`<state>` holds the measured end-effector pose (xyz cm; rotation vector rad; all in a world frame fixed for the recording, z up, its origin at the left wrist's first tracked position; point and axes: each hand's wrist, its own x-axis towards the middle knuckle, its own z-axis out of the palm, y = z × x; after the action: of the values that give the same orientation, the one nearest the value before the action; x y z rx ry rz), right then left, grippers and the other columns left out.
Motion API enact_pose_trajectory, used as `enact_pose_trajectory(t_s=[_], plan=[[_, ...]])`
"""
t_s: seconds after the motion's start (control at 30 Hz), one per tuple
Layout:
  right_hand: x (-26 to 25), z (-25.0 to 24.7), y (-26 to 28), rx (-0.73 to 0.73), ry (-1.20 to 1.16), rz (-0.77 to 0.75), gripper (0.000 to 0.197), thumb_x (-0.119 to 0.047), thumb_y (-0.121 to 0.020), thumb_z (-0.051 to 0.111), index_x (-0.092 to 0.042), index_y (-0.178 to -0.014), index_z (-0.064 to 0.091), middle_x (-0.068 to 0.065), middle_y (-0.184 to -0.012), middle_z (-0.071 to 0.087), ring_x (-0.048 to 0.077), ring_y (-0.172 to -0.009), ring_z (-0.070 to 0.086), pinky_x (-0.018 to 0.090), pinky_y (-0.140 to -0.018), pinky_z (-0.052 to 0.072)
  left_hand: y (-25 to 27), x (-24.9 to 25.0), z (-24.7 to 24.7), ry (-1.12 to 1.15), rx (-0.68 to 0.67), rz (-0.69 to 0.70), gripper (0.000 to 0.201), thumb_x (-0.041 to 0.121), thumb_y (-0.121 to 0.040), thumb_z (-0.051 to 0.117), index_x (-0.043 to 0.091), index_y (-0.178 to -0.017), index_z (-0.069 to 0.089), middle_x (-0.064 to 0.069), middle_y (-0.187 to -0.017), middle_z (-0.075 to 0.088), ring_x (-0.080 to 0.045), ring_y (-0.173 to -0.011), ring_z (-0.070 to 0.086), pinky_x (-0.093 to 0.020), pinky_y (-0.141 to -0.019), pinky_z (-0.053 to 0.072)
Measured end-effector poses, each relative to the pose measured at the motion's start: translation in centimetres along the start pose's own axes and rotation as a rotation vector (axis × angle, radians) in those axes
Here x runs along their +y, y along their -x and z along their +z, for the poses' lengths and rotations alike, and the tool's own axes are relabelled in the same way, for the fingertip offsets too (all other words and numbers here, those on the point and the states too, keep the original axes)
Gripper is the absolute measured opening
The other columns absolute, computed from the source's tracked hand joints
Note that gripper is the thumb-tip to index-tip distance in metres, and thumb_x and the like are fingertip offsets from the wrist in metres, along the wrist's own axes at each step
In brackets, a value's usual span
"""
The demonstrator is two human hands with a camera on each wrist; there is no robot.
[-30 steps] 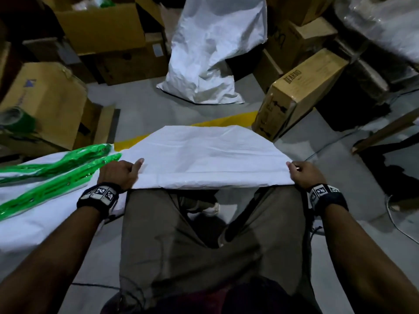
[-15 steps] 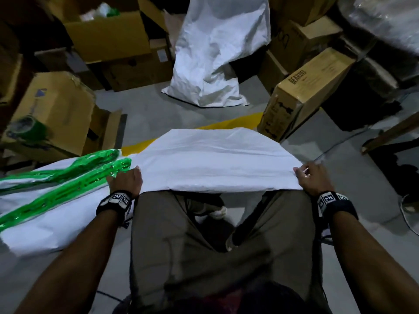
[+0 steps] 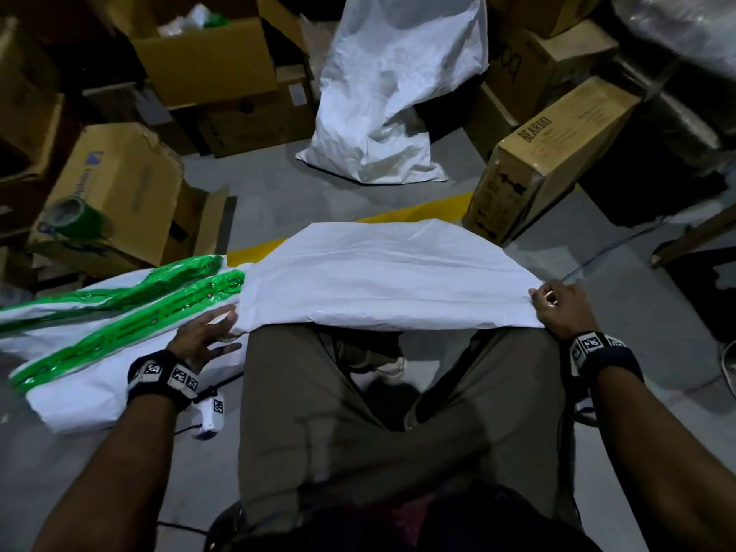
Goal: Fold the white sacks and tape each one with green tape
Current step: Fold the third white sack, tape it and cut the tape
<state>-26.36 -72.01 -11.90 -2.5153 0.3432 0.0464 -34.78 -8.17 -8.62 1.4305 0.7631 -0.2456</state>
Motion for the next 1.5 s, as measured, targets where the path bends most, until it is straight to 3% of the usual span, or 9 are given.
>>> enact_pose_trajectory(t_s=[0.23,0.33,0.43,0.73,0.9,1.03,1.17,1.37,1.5], plan=[[-0.2,-0.3,0.3,-0.009,-0.034,-0.007,0.031,-0.051,-0.083,0.055,-0.023,-0.072,0.055,-0.006,-0.069,0.060,0.032,-0.092,0.057,0.052,-0.096,0.044,0.4,-0.8,0.2,0.044,0.154,0.099,0.040,0.022,-0.081,0.080,0.003,-0.115,0.069,-0.012,-0.091,0.076,-0.020,-0.072,0.073,-0.032,-0.074,0.063],[0.4,-0.1,-0.1,-0.004,-0.051,-0.006,0.037,-0.059,-0.078,0.049,-0.024,-0.071,0.054,-0.002,-0.071,0.062,0.032,-0.091,0.058,0.053,-0.094,0.045,0.5,-0.8,0.8,-0.112,0.356,0.204,0.033,0.025,-0.075,0.088,0.000,-0.090,0.074,-0.002,-0.065,0.072,-0.019,-0.059,0.069,-0.029,-0.062,0.059],[0.5,0.1,-0.3,-0.008,-0.043,-0.021,0.038,-0.060,-0.078,0.048,-0.023,-0.071,0.055,0.000,-0.070,0.064,0.034,-0.087,0.061,0.053,-0.092,0.047,0.6,0.1,0.8,-0.222,0.488,0.297,0.042,0.035,-0.070,0.091,0.001,-0.063,0.066,-0.015,-0.054,0.065,-0.022,-0.047,0.058,-0.029,-0.061,0.050],[-0.6,-0.4,0.5,-0.024,0.063,-0.028,0.022,-0.041,-0.090,0.053,-0.024,-0.078,0.057,0.008,-0.076,0.063,0.039,-0.095,0.060,0.050,-0.093,0.046,-0.3,6.6,-0.5,-0.566,0.282,0.352,0.035,0.021,-0.083,0.082,0.004,-0.056,0.067,0.006,-0.036,0.051,-0.003,-0.036,0.041,-0.013,-0.038,0.032],[-0.3,-0.5,0.8,-0.025,0.047,-0.002,0.017,-0.033,-0.096,0.056,-0.020,-0.086,0.059,0.006,-0.081,0.057,0.040,-0.105,0.057,0.052,-0.101,0.040,-1.8,6.3,0.9,-1.080,0.312,0.419,0.035,0.035,-0.077,0.087,0.003,-0.075,0.073,-0.019,-0.069,0.065,-0.035,-0.074,0.062,-0.033,-0.064,0.044],[-1.1,-1.1,1.3,-0.078,0.085,0.021,0.032,-0.049,-0.087,0.040,-0.021,-0.090,0.057,0.011,-0.088,0.061,0.036,-0.110,0.051,0.045,-0.103,0.030,1.0,4.2,5.2,-1.321,0.300,0.930,0.013,0.011,-0.071,0.066,0.003,-0.080,0.068,-0.024,-0.088,0.058,-0.043,-0.081,0.055,-0.047,-0.070,0.042],[-1.6,-1.0,1.2,-0.102,0.117,0.024,0.042,-0.049,-0.082,0.035,-0.019,-0.094,0.061,0.009,-0.085,0.057,0.037,-0.112,0.050,0.044,-0.105,0.028,6.1,2.3,12.9,-1.349,-0.053,1.261,0.046,0.011,-0.061,0.057,0.002,-0.104,0.069,-0.021,-0.114,0.065,-0.042,-0.105,0.060,-0.047,-0.091,0.044],[-2.2,-1.1,1.3,-0.123,0.148,0.063,0.050,-0.050,-0.082,0.034,-0.015,-0.101,0.065,0.020,-0.102,0.065,0.038,-0.115,0.047,0.044,-0.105,0.029,6.8,1.1,21.1,-1.857,-0.189,0.924,0.087,0.022,-0.061,0.084,0.002,-0.140,0.052,-0.022,-0.137,0.058,-0.044,-0.120,0.059,-0.051,-0.099,0.048],[-2.0,-1.3,1.5,-0.166,0.288,0.055,0.044,-0.051,-0.092,0.031,-0.022,-0.110,0.058,0.021,-0.120,0.057,0.039,-0.121,0.041,0.045,-0.104,0.029,7.0,1.7,23.9,-1.984,-0.280,0.824,0.042,0.018,-0.086,0.057,0.011,-0.127,0.054,-0.011,-0.124,0.063,-0.033,-0.116,0.058,-0.040,-0.097,0.038]])
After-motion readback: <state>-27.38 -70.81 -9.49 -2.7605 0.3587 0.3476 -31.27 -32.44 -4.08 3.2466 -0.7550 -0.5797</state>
